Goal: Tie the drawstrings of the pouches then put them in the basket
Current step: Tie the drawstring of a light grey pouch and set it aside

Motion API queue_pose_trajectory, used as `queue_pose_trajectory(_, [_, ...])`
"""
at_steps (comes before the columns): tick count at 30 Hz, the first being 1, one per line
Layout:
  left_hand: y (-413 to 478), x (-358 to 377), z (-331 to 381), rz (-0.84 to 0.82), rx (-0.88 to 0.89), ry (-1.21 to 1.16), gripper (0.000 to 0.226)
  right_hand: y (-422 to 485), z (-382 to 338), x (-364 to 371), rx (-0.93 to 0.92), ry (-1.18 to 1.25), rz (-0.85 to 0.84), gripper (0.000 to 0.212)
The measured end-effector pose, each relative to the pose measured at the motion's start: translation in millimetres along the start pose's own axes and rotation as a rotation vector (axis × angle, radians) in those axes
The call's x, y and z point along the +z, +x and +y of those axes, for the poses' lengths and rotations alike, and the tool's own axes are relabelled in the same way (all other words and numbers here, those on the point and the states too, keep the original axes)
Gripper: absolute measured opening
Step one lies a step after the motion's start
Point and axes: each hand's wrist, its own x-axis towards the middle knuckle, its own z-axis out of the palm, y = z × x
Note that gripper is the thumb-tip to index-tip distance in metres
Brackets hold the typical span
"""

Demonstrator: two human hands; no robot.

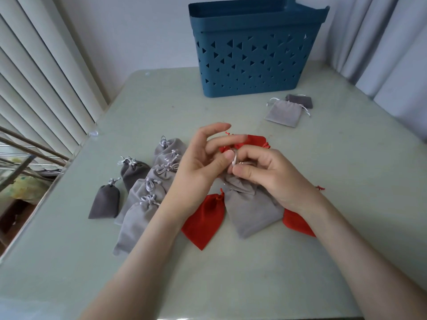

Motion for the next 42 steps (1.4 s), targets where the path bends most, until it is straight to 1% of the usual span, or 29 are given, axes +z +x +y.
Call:
queue_pose_trajectory(2, [0.1, -1.1, 0.0, 0.014, 0.014, 0.050, 0.025, -1.1, -2.7, -0.1, -0.016, 0.043, 0.002, 0.004])
queue_pose_trajectory(6, [0.8, -5.6, -2.4, 0.032, 0.034, 0.217, 0.006, -2.4, -6.6, 0.9, -0.029, 0.110, 0.016, 0.006])
queue_pose_trajectory(8, [0.9, -5.7, -5.1, 0.049, 0.040, 0.270, 0.009, -1.3, -5.4, 1.7, -0.036, 0.107, 0.040, 0.005])
queue_pose_trajectory(10, [0.9, -5.3, -7.1, 0.089, 0.045, 0.289, 0.011, 0.5, -2.7, 1.1, -0.035, 0.086, 0.092, 0.008])
queue_pose_trajectory(13, [-0.1, -3.2, -8.6, 0.164, 0.060, 0.326, 0.006, 1.2, -1.3, 3.1, -0.024, 0.051, 0.153, 0.004])
queue_pose_trajectory(16, [-0.9, 0.7, -8.3, 0.210, 0.076, 0.341, 0.003, 3.3, 0.6, 7.0, 0.005, 0.047, 0.230, 0.013])
queue_pose_trajectory(19, [0.0, 1.5, -9.2, 0.249, 0.030, 0.307, 0.016, 4.2, -0.7, 9.2, -0.014, 0.015, 0.250, 0.013])
queue_pose_trajectory(24, [0.3, -1.3, -10.4, 0.172, 0.011, 0.349, 0.014, 2.7, -0.8, 11.1, -0.098, -0.015, 0.283, 0.018])
queue_pose_trajectory(26, [0.2, -2.5, -11.8, 0.137, 0.015, 0.355, 0.014, 4.0, 3.5, 8.3, -0.116, -0.042, 0.318, 0.015])
queue_pose_trajectory(29, [-0.5, -3.0, -16.0, 0.082, 0.045, 0.406, 0.007, 5.5, 6.3, 4.3, -0.137, -0.077, 0.379, 0.011])
queue_pose_trajectory(32, [-0.9, -1.1, -17.4, 0.021, 0.098, 0.537, 0.015, 6.1, 6.8, 5.3, -0.144, -0.067, 0.357, 0.011])
queue_pose_trajectory(35, [-0.1, -2.0, -16.1, -0.023, 0.112, 0.620, 0.015, 7.3, 6.0, 6.4, -0.144, -0.083, 0.322, 0.010])
queue_pose_trajectory(36, [0.6, -3.3, -16.2, -0.017, 0.099, 0.605, 0.015, 7.4, 4.5, 6.1, -0.148, -0.055, 0.314, 0.010])
queue_pose_trajectory(38, [1.1, -4.0, -13.1, 0.032, 0.041, 0.483, 0.016, 6.2, 0.3, 2.7, -0.154, -0.021, 0.319, 0.013])
queue_pose_trajectory(40, [1.6, -3.3, -7.9, 0.111, -0.016, 0.325, 0.016, 4.8, -1.8, -3.4, -0.142, -0.140, 0.327, 0.023])
queue_pose_trajectory(42, [2.5, -4.3, -5.7, 0.153, -0.054, 0.213, 0.018, 4.7, 0.2, -7.5, -0.081, -0.284, 0.289, 0.024])
